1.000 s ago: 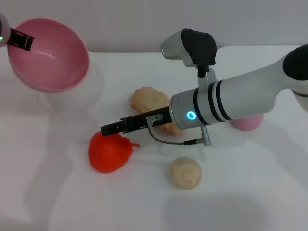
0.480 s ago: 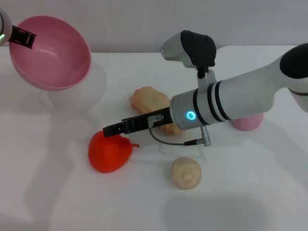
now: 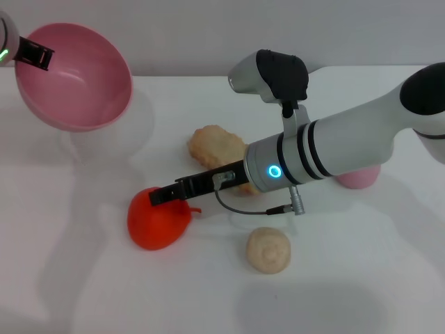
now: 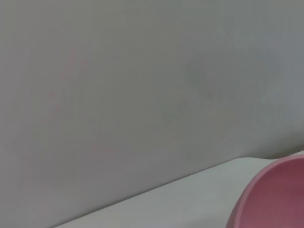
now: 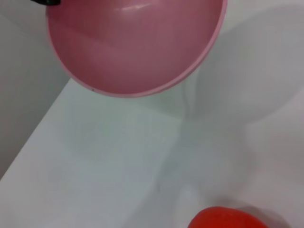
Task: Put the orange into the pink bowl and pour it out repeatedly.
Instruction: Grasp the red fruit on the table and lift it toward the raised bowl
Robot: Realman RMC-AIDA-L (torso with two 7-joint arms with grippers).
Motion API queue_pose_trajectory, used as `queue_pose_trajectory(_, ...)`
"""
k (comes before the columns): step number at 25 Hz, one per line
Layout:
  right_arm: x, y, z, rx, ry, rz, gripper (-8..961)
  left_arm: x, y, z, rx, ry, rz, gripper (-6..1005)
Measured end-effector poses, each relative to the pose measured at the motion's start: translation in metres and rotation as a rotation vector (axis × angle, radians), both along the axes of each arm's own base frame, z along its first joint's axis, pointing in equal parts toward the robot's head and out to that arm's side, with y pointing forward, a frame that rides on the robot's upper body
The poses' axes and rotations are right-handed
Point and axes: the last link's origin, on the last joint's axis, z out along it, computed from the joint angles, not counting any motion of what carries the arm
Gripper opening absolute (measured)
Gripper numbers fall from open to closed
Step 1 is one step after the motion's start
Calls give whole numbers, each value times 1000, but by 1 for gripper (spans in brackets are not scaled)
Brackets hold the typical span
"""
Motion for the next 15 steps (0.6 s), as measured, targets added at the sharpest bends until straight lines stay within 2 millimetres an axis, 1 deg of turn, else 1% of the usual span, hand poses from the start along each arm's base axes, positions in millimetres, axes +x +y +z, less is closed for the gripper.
queue_pose_trajectory(8,3,2,0,0,-16,-5,643,1,0,0,-2,2,1,78)
queue_pose_trajectory(12,-1,1,-1,-9,-10,-5,643,1,0,0,-3,2,1,78)
queue_pose_trajectory(15,4,2,-4,-22,-51,-6,643,2,0,-1,-6,4,-1,78)
